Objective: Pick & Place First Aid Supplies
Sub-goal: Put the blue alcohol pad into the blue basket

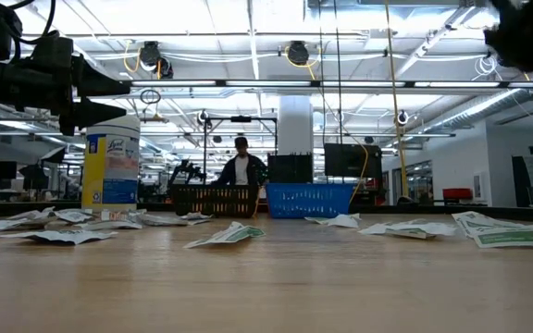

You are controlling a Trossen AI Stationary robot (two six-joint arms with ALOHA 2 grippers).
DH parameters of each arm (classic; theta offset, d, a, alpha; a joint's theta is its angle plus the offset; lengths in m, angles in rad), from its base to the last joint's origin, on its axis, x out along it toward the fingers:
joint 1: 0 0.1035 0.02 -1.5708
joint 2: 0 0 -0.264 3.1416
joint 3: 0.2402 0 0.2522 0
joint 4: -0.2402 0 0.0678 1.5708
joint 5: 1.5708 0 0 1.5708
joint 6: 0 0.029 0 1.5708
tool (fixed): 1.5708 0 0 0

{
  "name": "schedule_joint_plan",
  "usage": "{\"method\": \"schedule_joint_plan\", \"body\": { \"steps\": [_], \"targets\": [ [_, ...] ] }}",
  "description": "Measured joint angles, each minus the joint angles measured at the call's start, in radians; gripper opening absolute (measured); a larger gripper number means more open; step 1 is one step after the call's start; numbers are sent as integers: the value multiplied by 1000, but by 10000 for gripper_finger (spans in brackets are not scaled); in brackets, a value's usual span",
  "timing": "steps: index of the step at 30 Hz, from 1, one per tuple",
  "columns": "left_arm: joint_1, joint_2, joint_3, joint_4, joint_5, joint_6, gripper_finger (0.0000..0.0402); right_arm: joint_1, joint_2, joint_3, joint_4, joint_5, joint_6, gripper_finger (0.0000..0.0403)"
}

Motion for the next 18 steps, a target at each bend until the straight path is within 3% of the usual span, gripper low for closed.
{"method": "schedule_joint_plan", "body": {
  "steps": [11, 18],
  "targets": [
    [0, 0, 0, 0, 0, 0, 306, -2, 0, -184, 246, -46, -25, 238],
    [0, 0, 0, 0, 0, 0, 306, -3, 0, -232, 267, -26, -44, 214]
  ]
}}
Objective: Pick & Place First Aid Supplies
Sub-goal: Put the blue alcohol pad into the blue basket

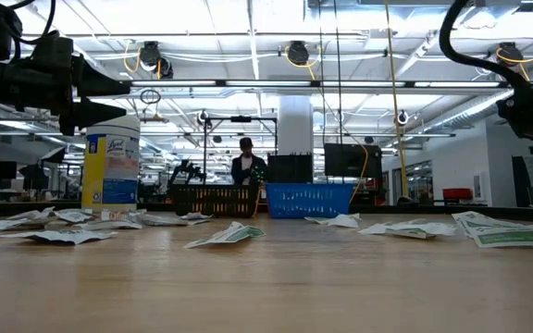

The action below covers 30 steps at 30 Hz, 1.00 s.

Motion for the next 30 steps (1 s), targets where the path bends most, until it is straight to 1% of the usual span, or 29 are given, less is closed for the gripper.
{"method": "schedule_joint_plan", "body": {
  "steps": [4, 11, 12, 13, 18, 27, 30],
  "targets": [
    [0, 0, 0, 0, 0, 0, 306, 0, 0, -3, 3, 1, -8, 155],
    [0, 0, 0, 0, 0, 0, 306, 0, 0, -3, 8, 0, -40, 29],
    [0, 0, 0, 0, 0, 0, 306, 0, 0, -3, 9, 0, -45, 15],
    [0, 0, 0, 0, 0, 0, 306, 0, 0, -3, 12, 0, -50, 8],
    [0, 0, 0, 0, 0, 0, 306, 0, -7, 13, -16, 0, -48, 3],
    [0, 0, 0, 0, 0, 0, 306, -29, -90, 141, -184, -3, -111, 1],
    [0, 0, 0, 0, 0, 0, 306, -43, -115, 166, -230, -27, -149, 1]
  ]
}}
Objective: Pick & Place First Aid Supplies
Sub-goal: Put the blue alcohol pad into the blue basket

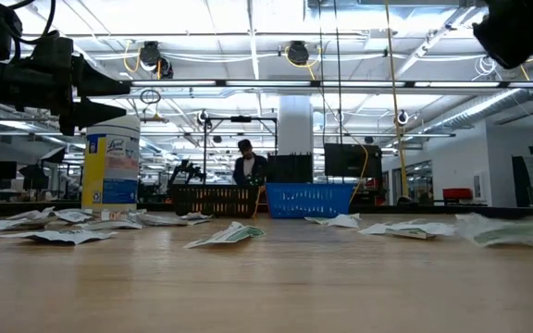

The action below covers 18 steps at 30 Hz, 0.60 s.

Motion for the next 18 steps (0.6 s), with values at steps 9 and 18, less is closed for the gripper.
{"method": "schedule_joint_plan", "body": {
  "steps": [9, 18],
  "targets": [
    [0, 0, 0, 0, 0, 0, 306, -50, -68, 21, -40, -97, -139, 1],
    [0, 0, 0, 0, 0, 0, 306, -155, -68, 21, -39, -101, -221, 0]
  ]
}}
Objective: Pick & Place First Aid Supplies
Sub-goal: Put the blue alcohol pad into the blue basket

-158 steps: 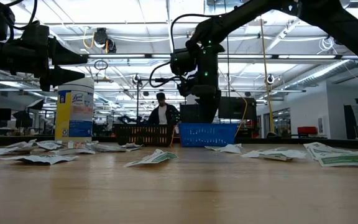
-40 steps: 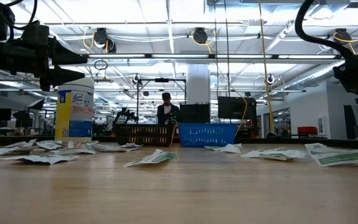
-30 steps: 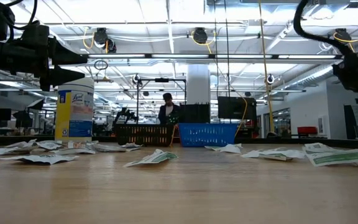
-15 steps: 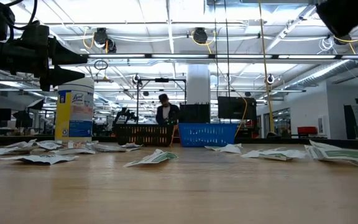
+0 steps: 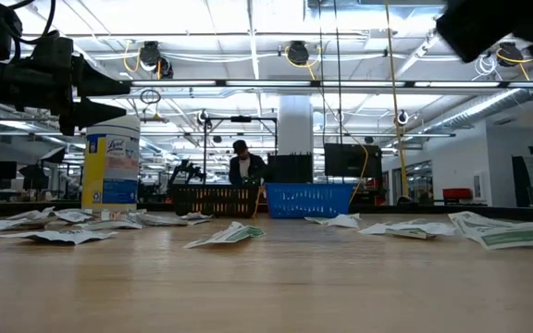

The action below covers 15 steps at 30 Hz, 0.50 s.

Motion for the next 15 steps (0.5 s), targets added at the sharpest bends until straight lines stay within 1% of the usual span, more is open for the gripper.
{"method": "schedule_joint_plan", "body": {
  "steps": [7, 15],
  "targets": [
    [0, 0, 0, 0, 0, 0, 306, -190, 0, 0, 1, 0, -168, 0],
    [0, 0, 0, 0, 0, 0, 306, -485, 0, 0, 0, 0, -373, 0]
  ]
}}
